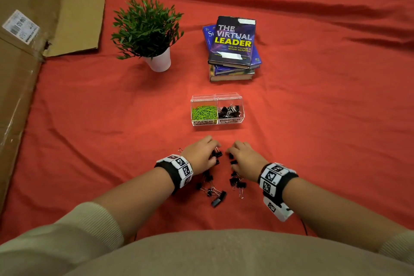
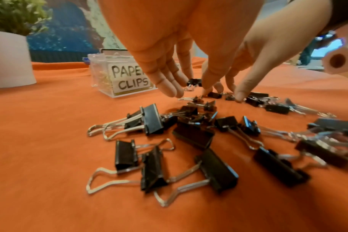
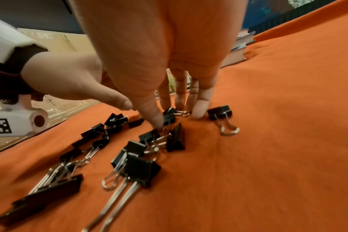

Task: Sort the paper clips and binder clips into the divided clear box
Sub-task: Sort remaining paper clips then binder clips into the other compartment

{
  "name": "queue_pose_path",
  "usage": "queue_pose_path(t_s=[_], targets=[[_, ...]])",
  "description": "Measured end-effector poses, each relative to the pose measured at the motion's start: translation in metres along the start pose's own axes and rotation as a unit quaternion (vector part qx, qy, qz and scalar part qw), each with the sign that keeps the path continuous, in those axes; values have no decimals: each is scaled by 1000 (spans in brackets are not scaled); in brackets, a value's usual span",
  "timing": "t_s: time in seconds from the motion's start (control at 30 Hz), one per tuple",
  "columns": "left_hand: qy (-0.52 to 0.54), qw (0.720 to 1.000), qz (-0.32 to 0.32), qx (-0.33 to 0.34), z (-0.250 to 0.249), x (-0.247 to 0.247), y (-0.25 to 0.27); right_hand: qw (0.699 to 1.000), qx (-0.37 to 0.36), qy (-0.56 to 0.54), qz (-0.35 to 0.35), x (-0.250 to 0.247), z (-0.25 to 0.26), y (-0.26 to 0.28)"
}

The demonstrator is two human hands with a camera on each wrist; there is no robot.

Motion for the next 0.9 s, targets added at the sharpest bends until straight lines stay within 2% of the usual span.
queue_pose_path(t_s=[0.1,0.27,0.47,0.57,0.7,0.83,0.9], targets=[[-33,998,47,33,-8,6,2,1000,16,-14,-7,5,1,2],[-54,994,88,24,-8,12,1,998,33,-56,-23,3,-2,1],[-69,995,73,7,-13,10,-1,993,31,-113,-29,3,0,-1],[-67,996,55,-6,-16,10,1,980,68,-180,-43,2,-4,-4],[-88,995,53,8,-19,10,1,952,118,-259,-109,-27,-7,-18],[-95,994,54,7,-20,9,-1,922,105,-314,-202,-81,-10,-50],[-93,994,57,9,-20,10,-2,916,93,-308,-237,-102,-11,-64]])
Point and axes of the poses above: each hand's wrist, its own y-axis away from the middle knuckle, its own x-axis out of the palm, z = x × y, the point moved 3 cm from there along -y, towards the middle knuckle, and after that the axes turned 4 degrees about -z, right-handed, at the moved point
